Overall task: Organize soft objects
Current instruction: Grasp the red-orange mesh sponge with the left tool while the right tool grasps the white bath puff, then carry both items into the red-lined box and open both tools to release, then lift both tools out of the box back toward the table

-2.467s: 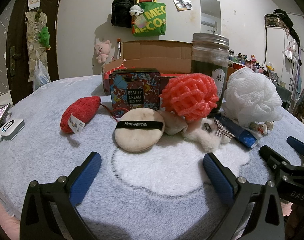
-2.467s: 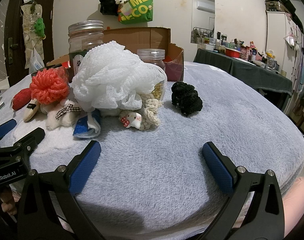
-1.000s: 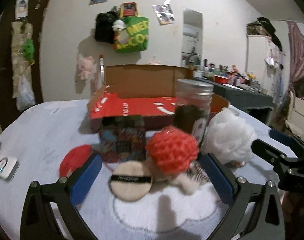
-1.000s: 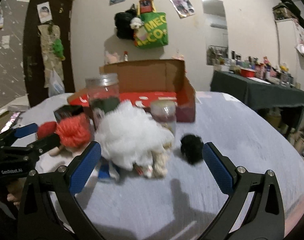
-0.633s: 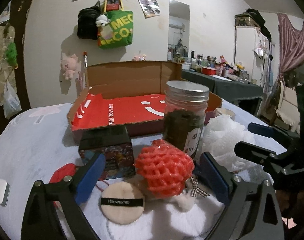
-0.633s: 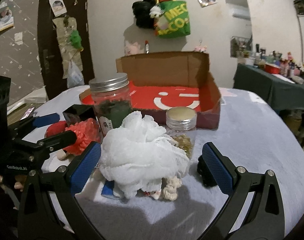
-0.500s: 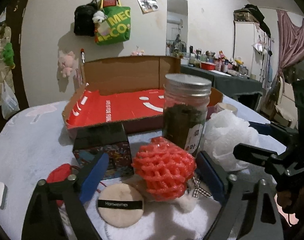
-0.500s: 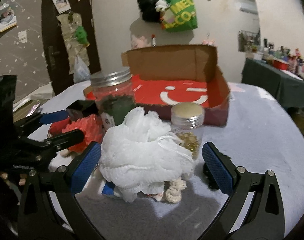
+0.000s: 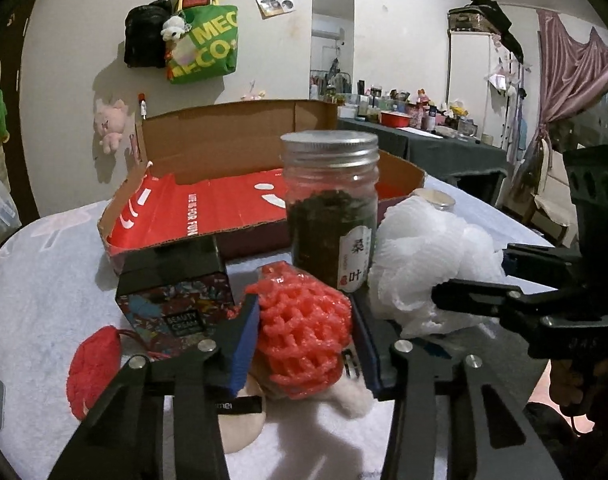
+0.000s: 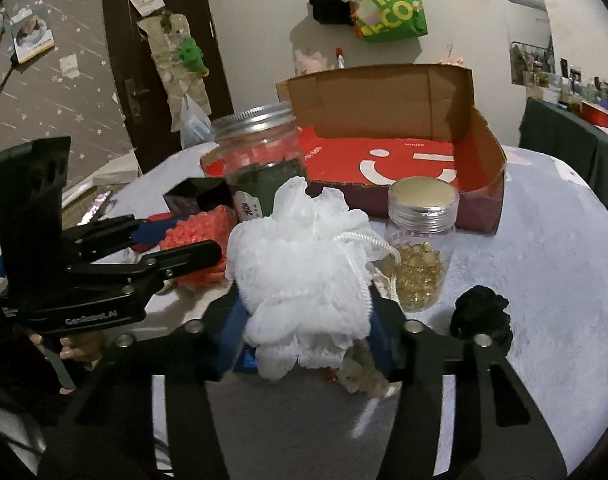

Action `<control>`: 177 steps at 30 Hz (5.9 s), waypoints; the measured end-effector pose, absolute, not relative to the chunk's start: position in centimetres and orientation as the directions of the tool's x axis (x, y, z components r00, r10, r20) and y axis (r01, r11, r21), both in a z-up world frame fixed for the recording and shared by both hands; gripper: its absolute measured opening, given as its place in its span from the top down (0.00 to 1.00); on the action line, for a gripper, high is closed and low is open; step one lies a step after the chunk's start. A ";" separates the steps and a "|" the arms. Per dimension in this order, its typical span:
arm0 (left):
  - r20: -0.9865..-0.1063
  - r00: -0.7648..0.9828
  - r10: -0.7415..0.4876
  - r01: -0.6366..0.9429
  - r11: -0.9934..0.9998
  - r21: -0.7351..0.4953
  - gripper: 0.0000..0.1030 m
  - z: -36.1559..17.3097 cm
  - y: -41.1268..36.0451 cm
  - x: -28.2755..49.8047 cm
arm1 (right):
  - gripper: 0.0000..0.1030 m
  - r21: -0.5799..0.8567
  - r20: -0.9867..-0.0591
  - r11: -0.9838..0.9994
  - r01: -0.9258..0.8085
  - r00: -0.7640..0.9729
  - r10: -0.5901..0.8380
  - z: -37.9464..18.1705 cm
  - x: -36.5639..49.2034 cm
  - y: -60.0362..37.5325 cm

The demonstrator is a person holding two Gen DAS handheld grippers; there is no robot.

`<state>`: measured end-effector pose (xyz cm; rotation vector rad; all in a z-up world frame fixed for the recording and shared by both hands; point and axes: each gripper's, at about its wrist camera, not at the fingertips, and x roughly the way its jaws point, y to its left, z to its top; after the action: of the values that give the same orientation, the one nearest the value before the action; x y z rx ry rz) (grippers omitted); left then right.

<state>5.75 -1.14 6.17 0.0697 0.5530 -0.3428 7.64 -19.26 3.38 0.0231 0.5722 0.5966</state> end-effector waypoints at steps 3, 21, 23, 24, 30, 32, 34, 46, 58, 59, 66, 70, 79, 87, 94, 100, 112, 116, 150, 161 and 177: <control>-0.518 0.799 -0.304 0.339 0.940 -0.029 0.57 6.5 -1.0 5.5 | 0.57 0.161 -0.482 0.839 -0.520 0.701 0.526 3.8 6.9 -19.2; -0.434 0.842 -0.321 0.347 0.938 -0.020 0.58 12.0 1.6 4.5 | 0.57 0.124 -0.373 0.849 -0.513 0.769 0.519 8.6 5.1 -21.2; -0.423 0.849 -0.316 0.347 0.938 -0.005 0.58 12.9 1.8 4.9 | 0.57 0.114 -0.364 0.848 -0.518 0.772 0.521 9.5 5.2 -21.4; -0.421 0.849 -0.318 0.350 0.937 -0.001 0.58 13.5 2.0 5.2 | 0.57 0.108 -0.358 0.847 -0.520 0.775 0.521 10.0 5.3 -21.5; -0.424 0.846 -0.323 0.374 0.927 0.040 0.58 16.6 2.5 7.8 | 0.57 0.062 -0.347 0.844 -0.533 0.781 0.519 13.2 7.1 -21.6; -0.434 0.846 -0.310 0.371 0.927 0.060 0.58 17.5 2.4 9.2 | 0.57 0.035 -0.347 0.844 -0.535 0.786 0.512 14.4 8.1 -21.3; -0.455 0.831 -0.320 0.386 0.921 0.057 0.58 18.3 2.3 10.8 | 0.57 0.017 -0.351 0.844 -0.537 0.787 0.508 15.6 9.4 -21.0; -0.569 0.773 -0.281 0.403 0.910 0.098 0.57 19.5 0.8 21.4 | 0.57 -0.026 -0.497 0.841 -0.541 0.737 0.458 18.8 21.7 -18.4; -0.731 0.636 -0.249 0.433 0.899 0.071 0.57 14.3 -1.2 33.4 | 0.57 0.020 -0.706 0.878 -0.479 0.615 0.352 13.7 35.7 -16.0; -0.743 0.626 -0.237 0.430 0.900 0.075 0.57 13.7 -1.2 34.3 | 0.57 0.025 -0.721 0.883 -0.469 0.604 0.341 13.1 36.7 -15.8; -0.782 0.588 -0.206 0.408 0.911 0.066 0.57 10.7 -1.5 38.5 | 0.57 0.001 -0.788 0.898 -0.440 0.553 0.271 10.1 40.8 -14.1; -0.790 0.585 -0.182 0.403 0.911 0.088 0.57 9.5 -1.7 39.4 | 0.57 0.018 -0.812 0.908 -0.419 0.524 0.258 8.7 42.1 -14.0; -0.801 0.578 -0.157 0.386 0.917 0.098 0.54 8.1 -1.7 40.3 | 0.55 0.025 -0.833 0.915 -0.402 0.497 0.241 6.9 43.4 -14.0; -0.798 0.583 -0.152 0.386 0.916 0.107 0.52 7.9 -1.8 40.2 | 0.48 0.050 -0.837 0.917 -0.396 0.484 0.254 6.8 43.7 -14.3; -0.800 0.578 -0.161 0.370 0.925 0.081 0.48 7.9 -1.6 40.2 | 0.41 0.046 -0.838 0.918 -0.394 0.485 0.250 6.8 43.7 -14.4; -0.811 0.562 -0.161 0.354 0.934 0.060 0.43 7.3 -0.9 40.5 | 0.37 0.053 -0.836 0.920 -0.387 0.486 0.253 6.6 43.7 -14.4; -0.776 0.603 -0.186 0.314 0.949 0.017 0.20 9.3 0.5 39.8 | 0.27 0.051 -0.819 0.920 -0.388 0.511 0.261 7.3 43.1 -14.3; -0.747 0.635 -0.197 0.280 0.960 -0.016 0.15 10.9 1.6 38.8 | 0.25 0.056 -0.807 0.925 -0.375 0.529 0.263 8.3 42.5 -14.7; -0.292 0.930 -0.223 0.228 0.974 -0.018 0.00 21.1 3.3 10.4 | 0.06 -0.029 -0.387 0.923 -0.383 0.856 0.342 20.1 12.9 -18.8; -0.251 0.937 -0.244 0.250 0.968 -0.007 0.00 17.6 1.5 3.9 | 0.04 -0.052 -0.305 0.933 -0.356 0.895 0.325 17.2 4.9 -19.5; -0.443 0.877 -0.183 0.195 0.981 -0.019 0.00 6.9 1.2 3.3 | 0.04 0.022 -0.433 0.972 -0.234 0.874 0.221 5.4 4.0 -20.4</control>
<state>3.26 1.18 6.91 0.0265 0.4597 -0.1976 3.96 -20.44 5.43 -0.0313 0.4483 0.2375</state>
